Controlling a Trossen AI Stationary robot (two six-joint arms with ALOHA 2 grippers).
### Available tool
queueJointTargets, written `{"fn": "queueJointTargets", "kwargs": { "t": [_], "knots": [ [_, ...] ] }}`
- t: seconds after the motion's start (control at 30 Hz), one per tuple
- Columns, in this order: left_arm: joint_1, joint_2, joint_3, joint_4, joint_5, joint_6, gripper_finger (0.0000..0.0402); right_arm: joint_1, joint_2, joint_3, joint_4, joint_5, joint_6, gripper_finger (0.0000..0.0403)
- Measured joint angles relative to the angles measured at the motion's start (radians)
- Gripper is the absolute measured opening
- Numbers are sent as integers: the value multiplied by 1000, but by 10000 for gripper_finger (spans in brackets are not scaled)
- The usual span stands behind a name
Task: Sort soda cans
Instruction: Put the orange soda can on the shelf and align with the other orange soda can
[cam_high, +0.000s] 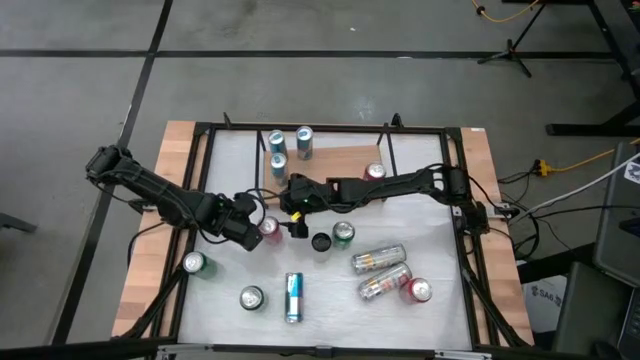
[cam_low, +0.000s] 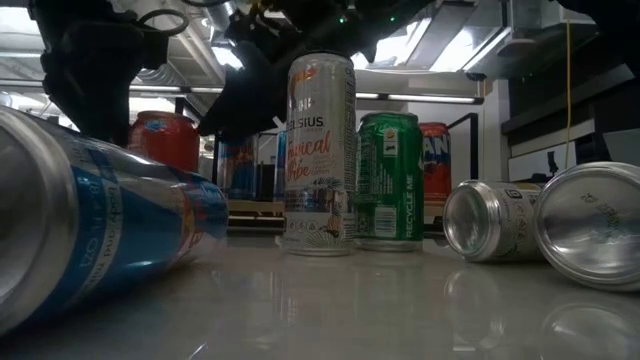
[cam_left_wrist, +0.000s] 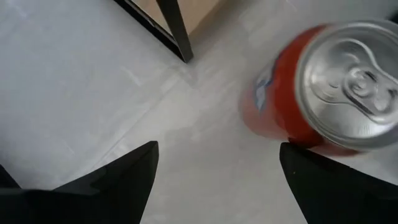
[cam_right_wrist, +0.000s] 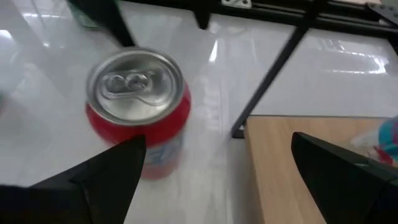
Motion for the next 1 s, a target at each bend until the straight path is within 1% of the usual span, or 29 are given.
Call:
{"fn": "queueJointTargets", "kwargs": {
  "t": [0.13, 0.3, 0.4, 0.5, 0.67, 0.77, 0.87, 1.0],
  "knots": [
    [16, 0, -1, 5, -11, 2, 335, 20, 0, 0, -2, -1, -4, 397],
    [33, 0, 0, 34, -81, -2, 335, 49, 0, 0, 5, -2, -4, 397],
    [44, 0, 0, 39, -90, 6, 335, 63, 0, 0, 0, -1, -10, 397],
    [48, -1, 0, 8, -62, 8, 335, 70, -4, 0, -13, 0, -41, 397],
    [43, -2, 0, -64, 51, 9, 335, 70, -22, 0, -29, 10, -48, 397],
    [28, -2, 0, -67, 102, 9, 335, 67, -36, 0, -39, 18, -54, 397],
    [3, -2, 0, -50, 134, -2, 335, 67, -44, 0, -37, 77, -61, 397],
    [-25, -2, 0, -2, 138, -40, 335, 61, -53, 1, -29, 163, -107, 397]
  ]
}}
